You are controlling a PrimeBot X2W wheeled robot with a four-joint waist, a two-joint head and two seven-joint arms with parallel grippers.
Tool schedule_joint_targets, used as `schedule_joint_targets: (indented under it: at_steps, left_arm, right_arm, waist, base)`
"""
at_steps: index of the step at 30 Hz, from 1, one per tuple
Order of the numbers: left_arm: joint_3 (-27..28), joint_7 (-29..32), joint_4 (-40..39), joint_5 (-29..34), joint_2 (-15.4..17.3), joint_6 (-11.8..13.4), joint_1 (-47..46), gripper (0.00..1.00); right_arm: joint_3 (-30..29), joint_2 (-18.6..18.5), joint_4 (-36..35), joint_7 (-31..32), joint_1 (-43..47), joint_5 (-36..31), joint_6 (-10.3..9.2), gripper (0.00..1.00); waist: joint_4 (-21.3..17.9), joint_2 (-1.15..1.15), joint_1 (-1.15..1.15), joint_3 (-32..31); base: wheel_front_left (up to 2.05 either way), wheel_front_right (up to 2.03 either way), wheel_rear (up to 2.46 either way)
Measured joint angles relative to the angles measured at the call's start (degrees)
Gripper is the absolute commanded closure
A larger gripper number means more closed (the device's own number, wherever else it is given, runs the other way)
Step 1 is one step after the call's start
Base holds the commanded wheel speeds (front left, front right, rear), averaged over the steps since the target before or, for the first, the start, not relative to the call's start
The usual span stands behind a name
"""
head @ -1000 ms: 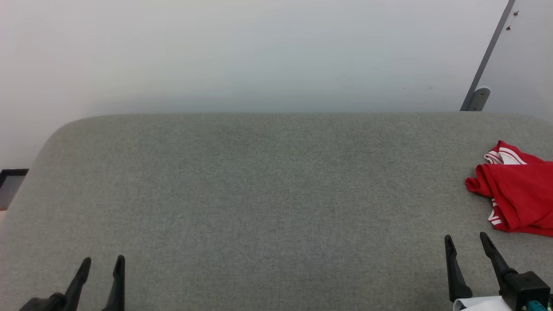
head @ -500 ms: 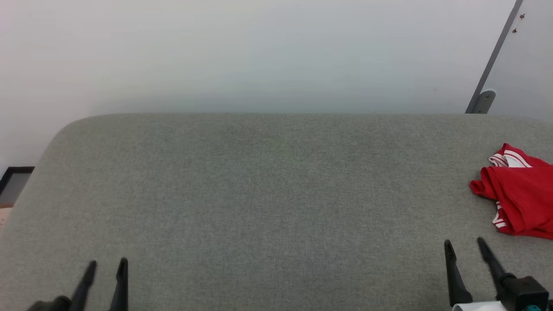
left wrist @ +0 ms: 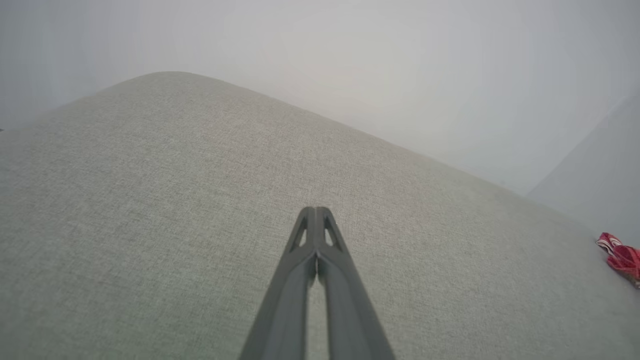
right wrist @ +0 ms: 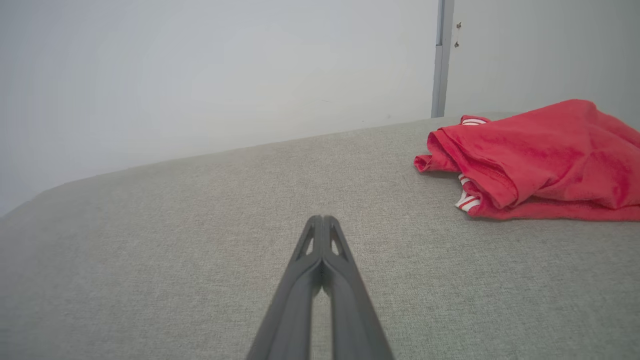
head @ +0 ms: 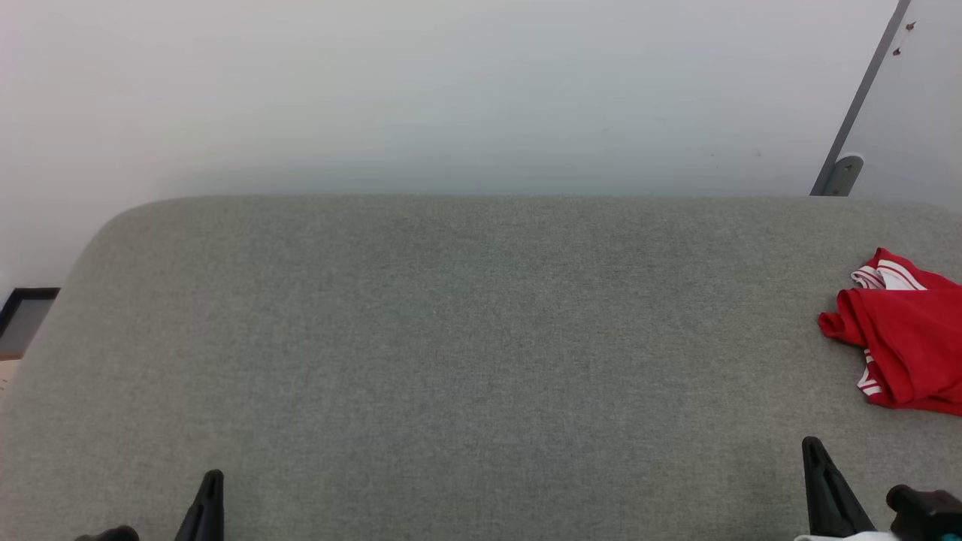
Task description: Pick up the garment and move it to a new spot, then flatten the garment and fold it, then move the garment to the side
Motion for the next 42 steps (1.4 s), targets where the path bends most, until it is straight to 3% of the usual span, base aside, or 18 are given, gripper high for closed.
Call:
schedule_joint_targets:
  at_steps: [18,42]
  left_arm:
    - [1.0,4.4,0.3,-14.0,-2.7,0.0,-3.0,1.00]
    - [2.0,9.1,0.6,-28.9,-5.4,0.0,-6.2,1.00]
  right_arm:
    - [-0.5,0.0,0.1,4.1,-2.0,19.0,0.00,1.00]
    - [-0.9,0.0,0.5,8.6,-4.3,38.9,0.00,1.00]
  waist:
    - [0.1,0.00,0.00,0.3]
    - [0.2,0.00,0.00,0.7]
  base:
    - [0.00,0.00,0.00]
    - [0.00,0.00,0.00]
